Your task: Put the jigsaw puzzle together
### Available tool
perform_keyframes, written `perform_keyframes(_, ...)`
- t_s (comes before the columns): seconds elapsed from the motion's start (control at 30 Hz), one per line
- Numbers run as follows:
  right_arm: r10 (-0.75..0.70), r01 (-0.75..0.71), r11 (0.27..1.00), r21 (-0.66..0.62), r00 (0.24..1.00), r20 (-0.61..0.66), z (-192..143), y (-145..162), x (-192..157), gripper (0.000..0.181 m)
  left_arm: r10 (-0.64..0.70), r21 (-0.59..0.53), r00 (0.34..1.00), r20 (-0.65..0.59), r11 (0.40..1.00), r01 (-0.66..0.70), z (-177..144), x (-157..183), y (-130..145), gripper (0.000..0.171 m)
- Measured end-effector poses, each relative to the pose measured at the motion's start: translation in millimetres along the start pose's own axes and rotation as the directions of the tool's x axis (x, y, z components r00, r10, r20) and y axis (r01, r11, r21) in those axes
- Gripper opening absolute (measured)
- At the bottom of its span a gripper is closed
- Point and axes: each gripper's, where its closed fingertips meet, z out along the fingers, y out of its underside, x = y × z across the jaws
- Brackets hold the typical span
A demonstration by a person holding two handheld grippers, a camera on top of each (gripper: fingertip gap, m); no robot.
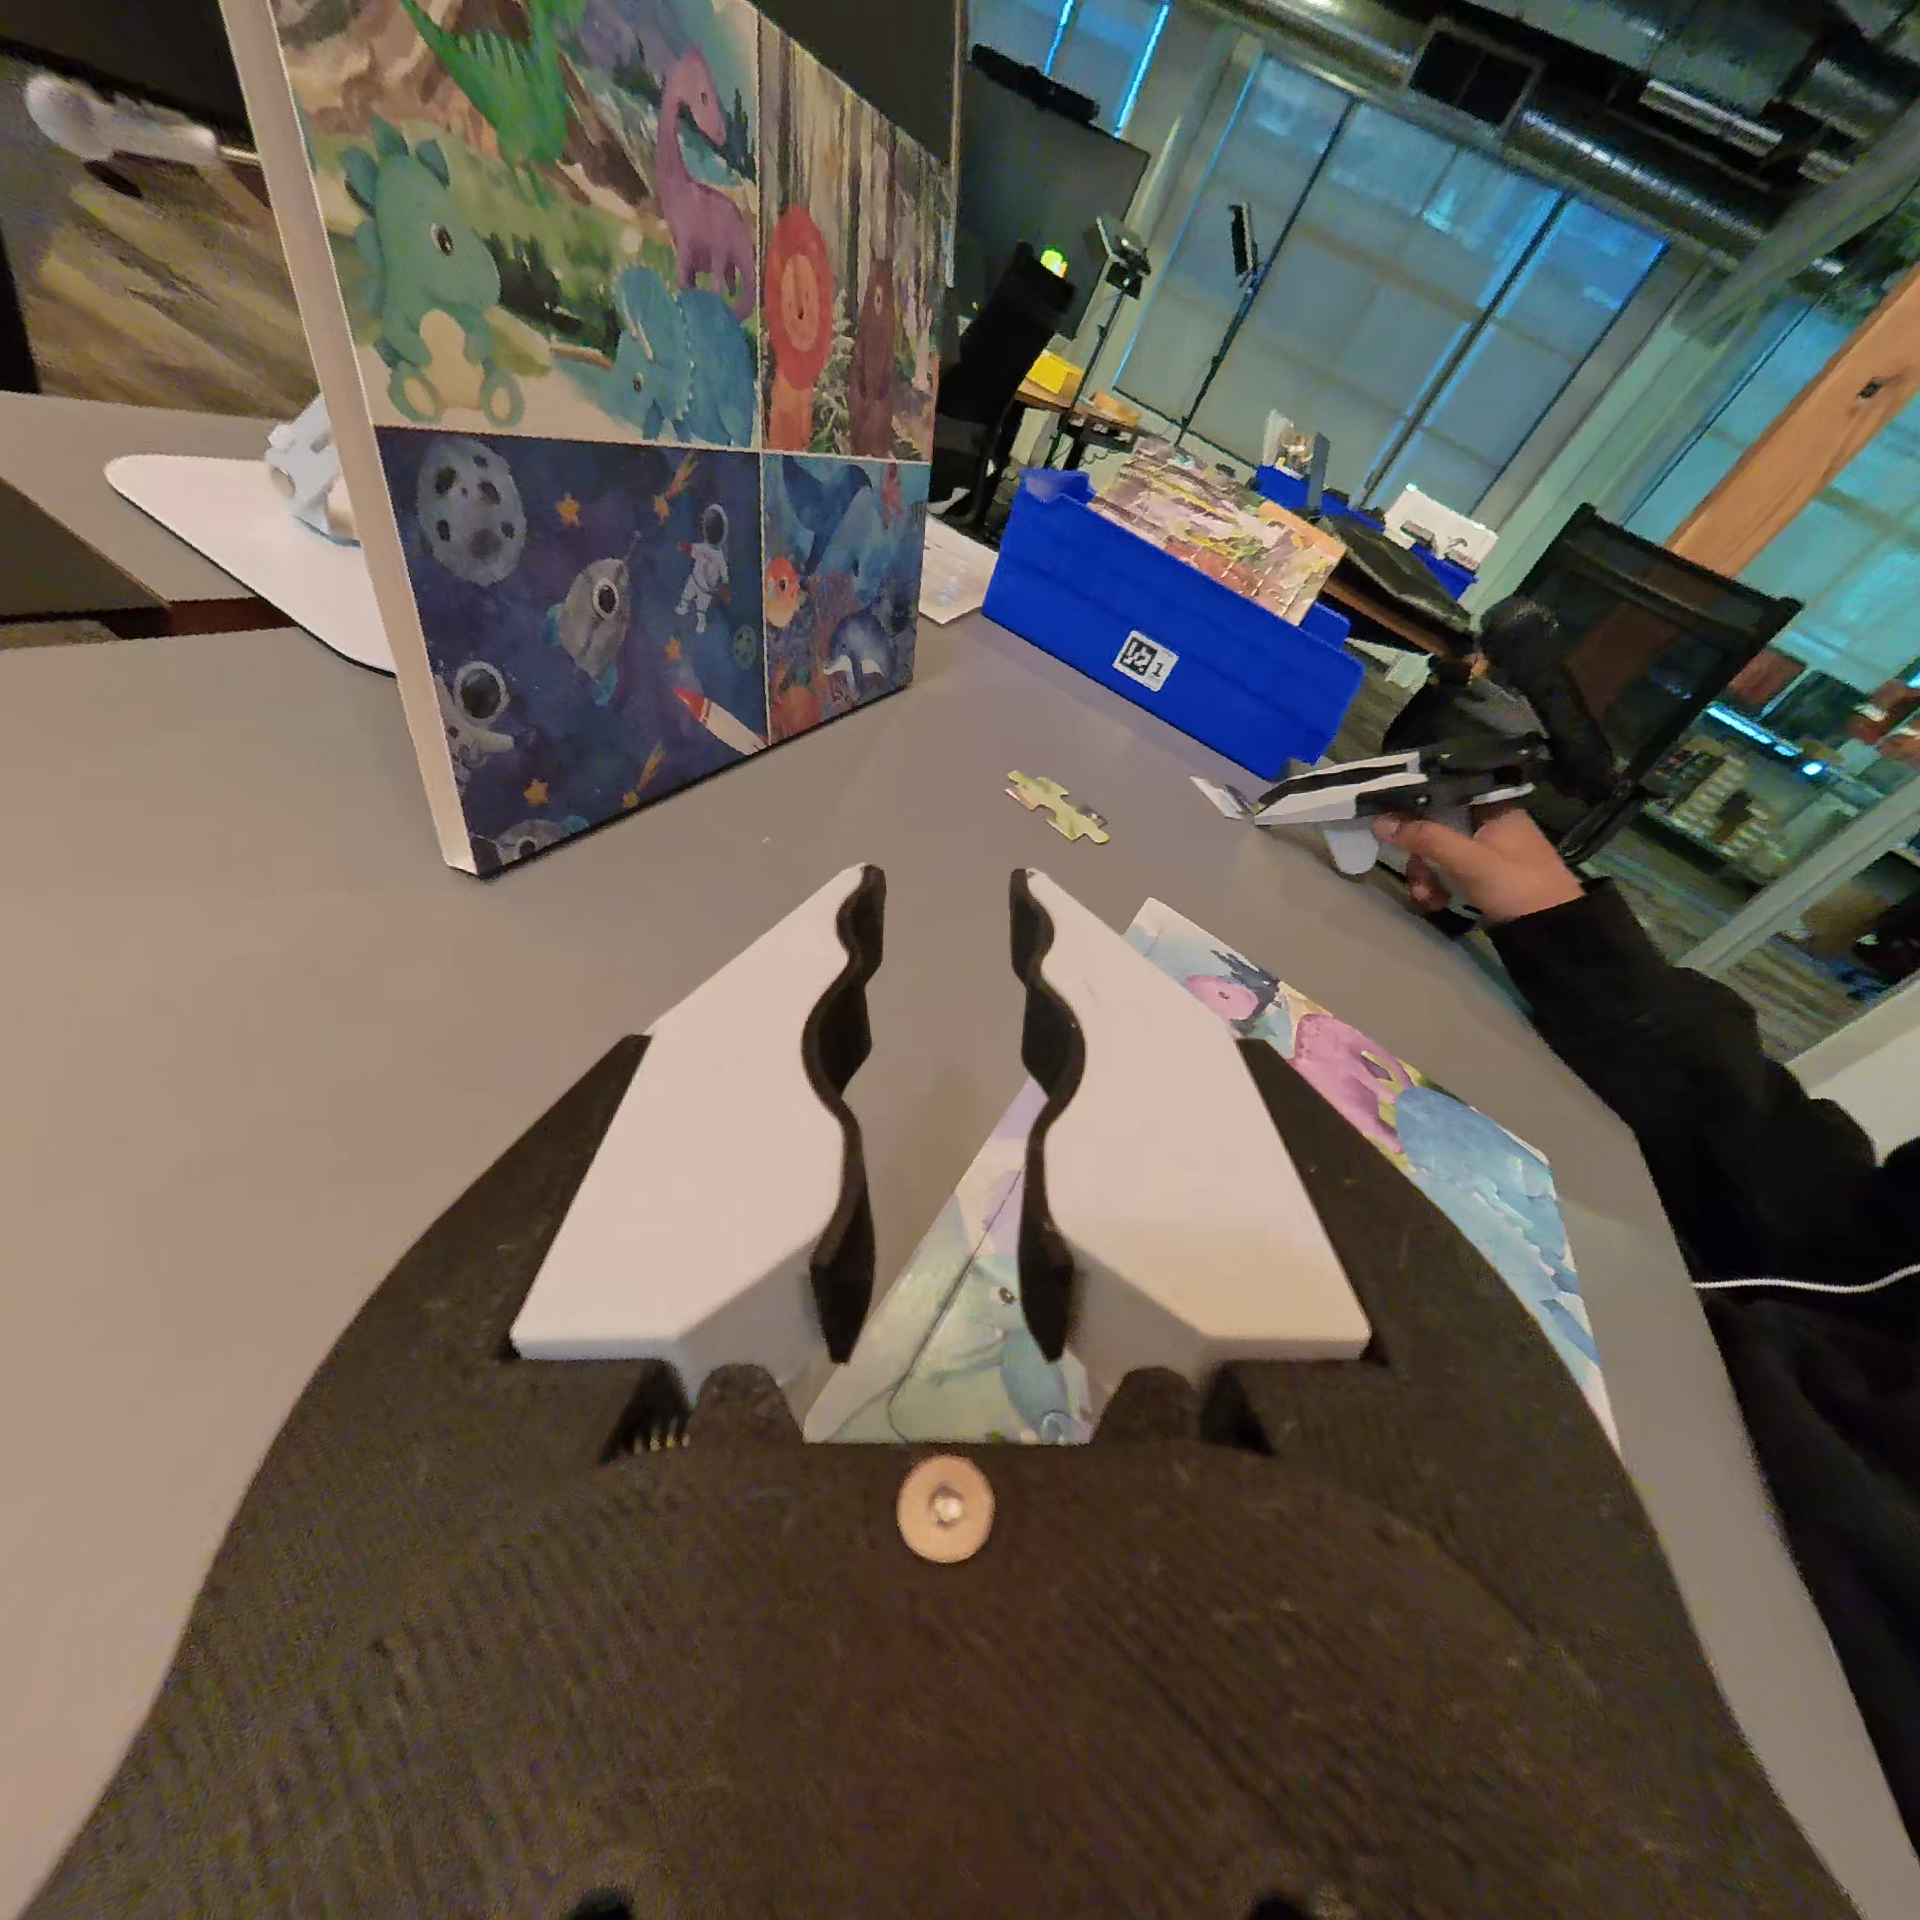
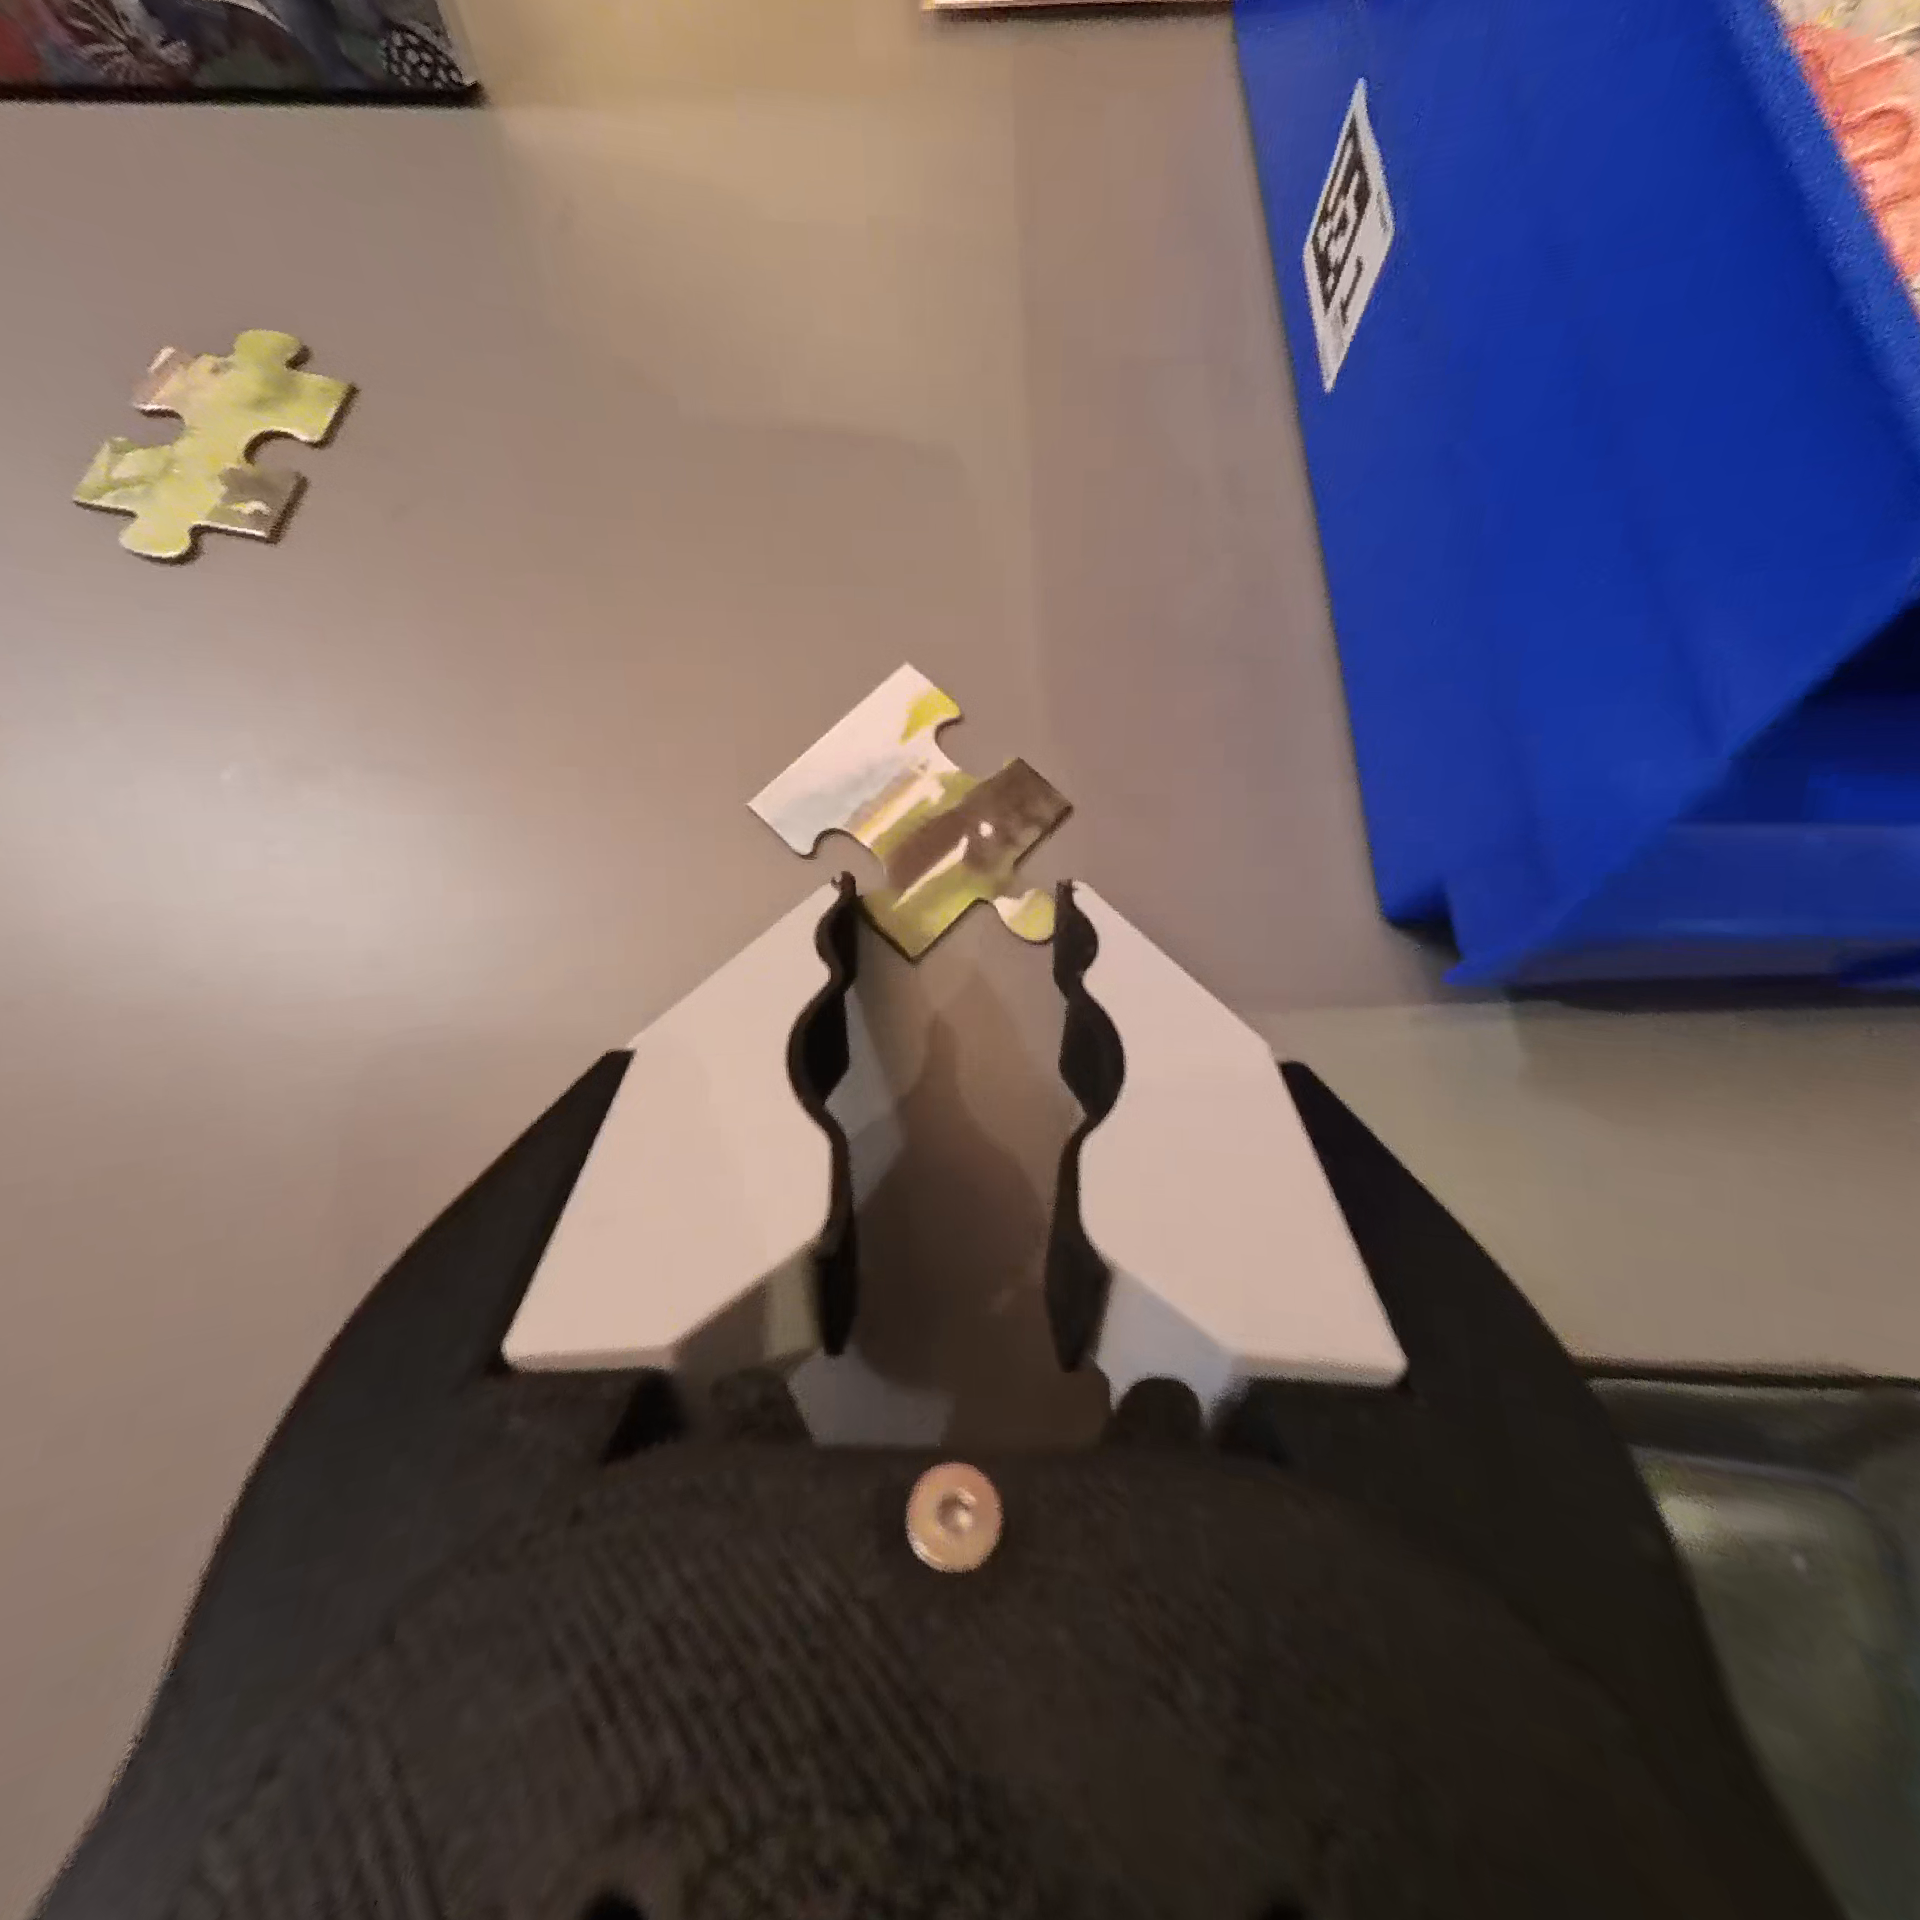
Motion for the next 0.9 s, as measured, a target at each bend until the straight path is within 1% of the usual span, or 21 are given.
perform_keyframes(0.1,-0.035,0.035,0.999,0.006,0.999,0.041,0,-1,-9,0.035,-0.019,0.005,1.000,-0.015,1.000,0.019,0,1,0,0.022)
perform_keyframes(0.13,-0.061,0.060,0.998,0.021,0.995,0.078,0,-4,-17,0.026,-0.021,0.005,1.000,-0.017,1.000,0.021,0,1,0,0.022)
perform_keyframes(0.17,-0.097,0.091,0.994,0.053,0.988,0.120,-2,-8,-27,0.001,-0.019,0.005,1.000,-0.016,1.000,0.019,0,1,0,0.022)
perform_keyframes(0.23,-0.170,0.149,0.981,0.122,0.969,0.180,-7,-17,-44,0.000,-0.010,0.002,1.000,-0.003,1.000,0.010,0,-2,1,0.022)
perform_keyframes(0.27,-0.187,0.163,0.977,0.135,0.964,0.186,-8,-18,-48,0.000,-0.010,0.001,1.000,0.000,1.000,0.010,-1,-3,2,0.022)
perform_keyframes(0.33,-0.185,0.169,0.980,0.108,0.970,0.157,-6,-15,-45,0.000,-0.023,0.006,1.000,-0.009,1.000,0.023,-1,-3,1,0.022)
perform_keyframes(0.37,-0.177,0.165,0.982,0.089,0.974,0.143,-4,-12,-42,0.002,-0.032,0.010,0.999,-0.017,0.999,0.032,-1,-2,1,0.022)
perform_keyframes(0.47,-0.144,0.138,0.988,0.073,0.986,0.085,-2,-12,-32,0.021,-0.036,0.011,0.999,-0.030,0.999,0.036,0,0,1,0.022)
perform_keyframes(0.57,-0.080,0.079,0.996,0.039,0.997,0.014,2,-10,-17,0.054,-0.012,-0.003,1.000,-0.011,1.000,0.012,1,-2,3,0.022)
perform_keyframes(0.63,-0.032,0.032,0.999,-0.002,0.999,-0.018,8,-7,-9,0.069,-0.003,-0.012,1.000,0.000,1.000,0.003,1,-4,5,0.022)
perform_keyframes(0.7,-0.008,0.008,1.000,-0.008,1.000,-0.018,13,-10,-10,0.074,-0.005,-0.014,1.000,-0.005,1.000,0.005,2,-3,6,0.022)
perform_keyframes(0.77,-0.023,0.022,1.000,-0.006,1.000,-0.001,18,-15,-11,0.070,-0.007,-0.016,1.000,-0.009,1.000,0.006,2,-2,6,0.022)
perform_keyframes(0.83,-0.047,0.047,0.999,-0.006,0.998,0.050,22,-19,-16,0.063,-0.008,-0.018,1.000,-0.013,1.000,0.007,3,-2,7,0.022)
perform_keyframes(0.9,-0.085,0.086,0.996,-0.002,0.992,0.096,23,-20,-24,0.063,-0.009,-0.018,1.000,-0.019,1.000,0.009,3,0,7,0.022)
